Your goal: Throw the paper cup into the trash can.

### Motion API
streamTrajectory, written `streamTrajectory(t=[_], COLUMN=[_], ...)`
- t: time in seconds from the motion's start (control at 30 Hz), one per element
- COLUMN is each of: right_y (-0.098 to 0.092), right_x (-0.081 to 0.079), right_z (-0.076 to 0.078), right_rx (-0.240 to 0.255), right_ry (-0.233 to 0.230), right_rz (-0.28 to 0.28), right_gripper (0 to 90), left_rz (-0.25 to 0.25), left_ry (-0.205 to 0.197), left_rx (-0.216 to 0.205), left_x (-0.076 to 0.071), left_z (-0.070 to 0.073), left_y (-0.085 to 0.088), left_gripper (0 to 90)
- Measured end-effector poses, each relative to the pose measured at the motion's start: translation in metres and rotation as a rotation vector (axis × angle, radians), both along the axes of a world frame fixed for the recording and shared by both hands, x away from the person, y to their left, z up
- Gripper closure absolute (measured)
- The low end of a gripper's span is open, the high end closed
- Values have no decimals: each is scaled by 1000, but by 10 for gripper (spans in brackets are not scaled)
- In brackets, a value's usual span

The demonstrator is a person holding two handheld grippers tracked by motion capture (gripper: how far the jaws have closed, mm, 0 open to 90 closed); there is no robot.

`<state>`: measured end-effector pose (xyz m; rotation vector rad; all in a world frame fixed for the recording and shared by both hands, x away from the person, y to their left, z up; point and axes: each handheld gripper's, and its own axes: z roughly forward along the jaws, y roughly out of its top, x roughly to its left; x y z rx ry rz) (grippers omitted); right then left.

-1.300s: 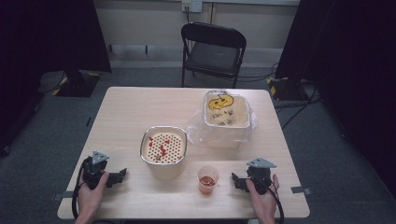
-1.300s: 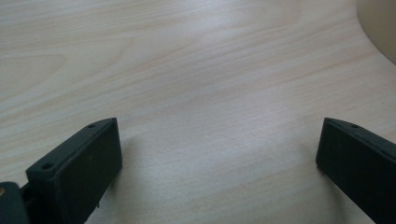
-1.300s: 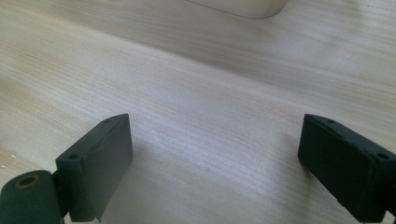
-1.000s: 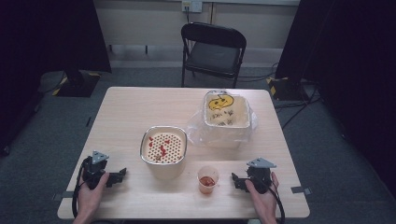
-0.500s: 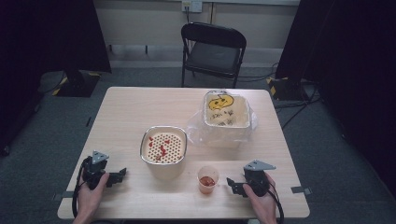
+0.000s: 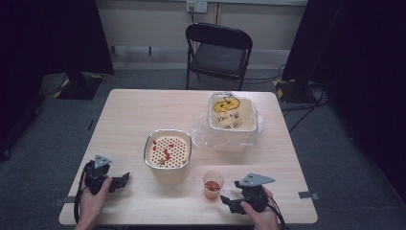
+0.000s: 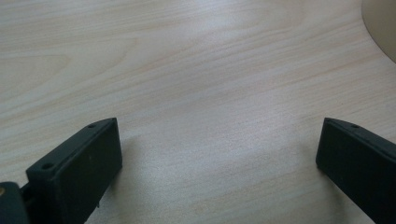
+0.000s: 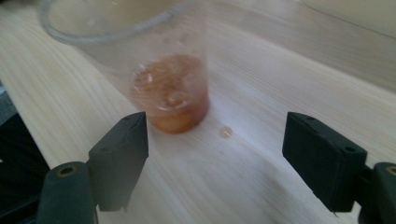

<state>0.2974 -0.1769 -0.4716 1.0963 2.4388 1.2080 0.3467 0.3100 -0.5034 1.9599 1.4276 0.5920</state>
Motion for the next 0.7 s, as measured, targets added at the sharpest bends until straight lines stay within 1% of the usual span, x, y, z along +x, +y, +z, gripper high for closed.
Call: streamTrajectory(t=[0.03,0.13,0.2,0.23,0.37,0.47,0.5,0.57,0.7], right_y=[2,8,13,15,24,32,34,38,45], right_x=[0,2,3,3,5,7,8,11,16], right_z=[0,0,0,0,0,2,3,4,2], right_rx=[8,51,32,33,63,53,60,57,76], right_ry=[-2,13,14,8,12,-14,-20,-31,-38], right_rz=[4,16,18,21,43,56,57,59,79], right_gripper=[211,203,197,191,195,200,210,223,251], left_rz=[0,0,0,0,0,0,0,0,0], left_ry=[0,0,0,0,0,0,0,0,0], left_rx=[0,0,0,0,0,-1,-1,0,0], left_x=[0,0,0,0,0,0,0,0,0], left_z=[0,0,0,0,0,0,0,0,0], left_y=[0,0,0,0,0,0,0,0,0], left_gripper=[0,0,0,0,0,0,0,0,0])
